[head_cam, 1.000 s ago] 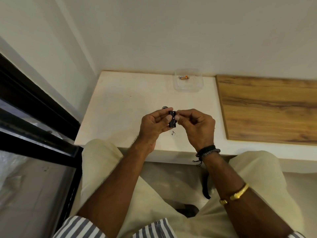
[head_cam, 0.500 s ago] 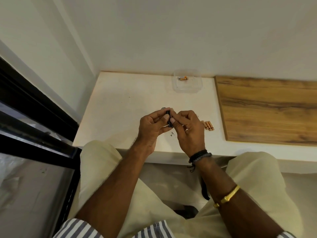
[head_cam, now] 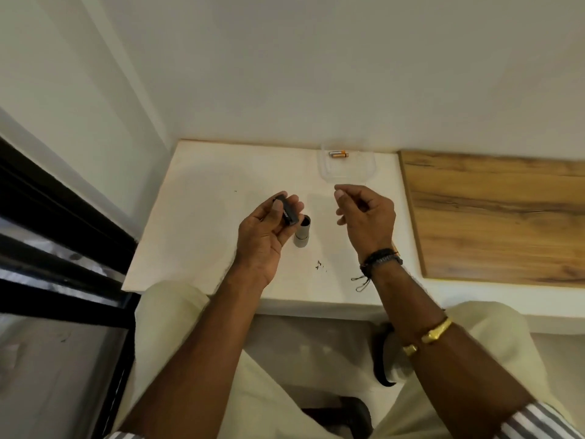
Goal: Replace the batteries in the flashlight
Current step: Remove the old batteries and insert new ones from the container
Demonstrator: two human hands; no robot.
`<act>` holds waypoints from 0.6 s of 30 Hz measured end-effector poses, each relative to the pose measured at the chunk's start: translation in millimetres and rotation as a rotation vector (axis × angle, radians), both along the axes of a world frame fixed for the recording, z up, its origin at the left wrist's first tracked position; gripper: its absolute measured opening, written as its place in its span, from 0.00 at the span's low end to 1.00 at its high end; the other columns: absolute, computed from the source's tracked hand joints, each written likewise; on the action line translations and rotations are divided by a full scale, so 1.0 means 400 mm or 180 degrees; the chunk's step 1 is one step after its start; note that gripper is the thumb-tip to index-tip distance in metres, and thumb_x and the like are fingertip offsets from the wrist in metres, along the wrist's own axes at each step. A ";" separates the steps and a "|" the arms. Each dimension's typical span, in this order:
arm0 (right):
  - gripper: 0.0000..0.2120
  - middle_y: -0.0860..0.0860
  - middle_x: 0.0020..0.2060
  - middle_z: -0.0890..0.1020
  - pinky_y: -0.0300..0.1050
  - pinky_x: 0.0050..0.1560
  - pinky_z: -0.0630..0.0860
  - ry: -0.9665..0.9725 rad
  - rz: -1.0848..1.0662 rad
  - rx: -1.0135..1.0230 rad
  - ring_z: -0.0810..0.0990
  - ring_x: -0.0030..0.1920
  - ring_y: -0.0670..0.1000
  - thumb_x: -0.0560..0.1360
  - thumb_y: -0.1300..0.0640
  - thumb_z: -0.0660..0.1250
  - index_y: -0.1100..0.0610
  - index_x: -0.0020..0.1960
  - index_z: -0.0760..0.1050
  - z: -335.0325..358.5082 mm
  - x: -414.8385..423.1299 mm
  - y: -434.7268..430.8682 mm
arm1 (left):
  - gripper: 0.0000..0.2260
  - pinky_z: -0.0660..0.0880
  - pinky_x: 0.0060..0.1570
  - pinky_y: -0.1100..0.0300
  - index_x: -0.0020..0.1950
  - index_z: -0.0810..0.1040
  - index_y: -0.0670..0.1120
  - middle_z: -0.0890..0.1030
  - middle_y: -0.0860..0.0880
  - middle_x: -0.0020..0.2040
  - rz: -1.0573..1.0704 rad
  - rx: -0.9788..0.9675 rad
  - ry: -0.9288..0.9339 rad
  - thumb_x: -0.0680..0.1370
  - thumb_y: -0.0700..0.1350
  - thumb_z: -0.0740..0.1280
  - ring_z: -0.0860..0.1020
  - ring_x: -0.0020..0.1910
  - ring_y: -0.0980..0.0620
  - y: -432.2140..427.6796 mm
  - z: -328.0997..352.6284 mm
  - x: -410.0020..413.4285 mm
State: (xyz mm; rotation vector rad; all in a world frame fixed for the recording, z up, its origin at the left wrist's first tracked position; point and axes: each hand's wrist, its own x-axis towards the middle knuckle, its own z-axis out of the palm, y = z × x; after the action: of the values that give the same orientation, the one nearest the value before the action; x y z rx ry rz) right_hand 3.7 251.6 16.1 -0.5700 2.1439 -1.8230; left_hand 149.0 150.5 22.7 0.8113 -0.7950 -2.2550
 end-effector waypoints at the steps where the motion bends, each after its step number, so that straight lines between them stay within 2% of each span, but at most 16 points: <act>1: 0.07 0.53 0.40 0.86 0.40 0.35 0.81 -0.0019 -0.0030 0.0046 0.83 0.36 0.48 0.78 0.60 0.72 0.58 0.54 0.86 0.001 -0.025 -0.021 | 0.13 0.80 0.57 0.51 0.65 0.76 0.38 0.82 0.38 0.59 0.0051 0.0116 0.0052 0.82 0.41 0.62 0.81 0.60 0.41 -0.013 -0.003 -0.002; 5: 0.06 0.53 0.41 0.87 0.44 0.45 0.85 0.0181 -0.0145 0.0457 0.85 0.39 0.49 0.76 0.62 0.72 0.59 0.52 0.86 -0.013 -0.147 -0.117 | 0.14 0.81 0.53 0.55 0.65 0.76 0.38 0.83 0.40 0.57 0.0202 0.0507 0.0207 0.82 0.42 0.62 0.82 0.58 0.44 -0.046 -0.022 -0.004; 9: 0.07 0.52 0.42 0.88 0.47 0.56 0.83 0.0645 -0.0088 0.1077 0.87 0.45 0.52 0.74 0.61 0.73 0.55 0.50 0.87 -0.046 -0.270 -0.212 | 0.12 0.82 0.50 0.56 0.62 0.77 0.38 0.84 0.41 0.53 0.0270 0.0788 0.0214 0.82 0.41 0.61 0.84 0.54 0.45 -0.055 -0.046 -0.010; 12: 0.09 0.53 0.50 0.88 0.39 0.56 0.78 0.0918 0.0032 0.1671 0.85 0.52 0.55 0.76 0.62 0.71 0.54 0.52 0.87 -0.072 -0.343 -0.275 | 0.13 0.82 0.52 0.56 0.63 0.76 0.36 0.84 0.40 0.54 0.0196 0.0795 0.0126 0.81 0.41 0.63 0.83 0.55 0.45 -0.061 -0.061 -0.019; 18: 0.18 0.53 0.59 0.84 0.46 0.60 0.78 0.1250 0.0527 0.2444 0.82 0.58 0.58 0.76 0.66 0.64 0.50 0.56 0.86 -0.122 -0.407 -0.330 | 0.15 0.81 0.54 0.55 0.64 0.76 0.36 0.84 0.39 0.55 0.0138 0.0824 0.0035 0.80 0.41 0.62 0.83 0.57 0.43 -0.069 -0.080 -0.021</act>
State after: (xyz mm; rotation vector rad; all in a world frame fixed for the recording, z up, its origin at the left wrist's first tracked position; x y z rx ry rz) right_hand -159.3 119.6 -32.5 -0.9047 2.6924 -0.7258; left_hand 140.7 122.7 -9.2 0.9233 -0.4804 -2.3512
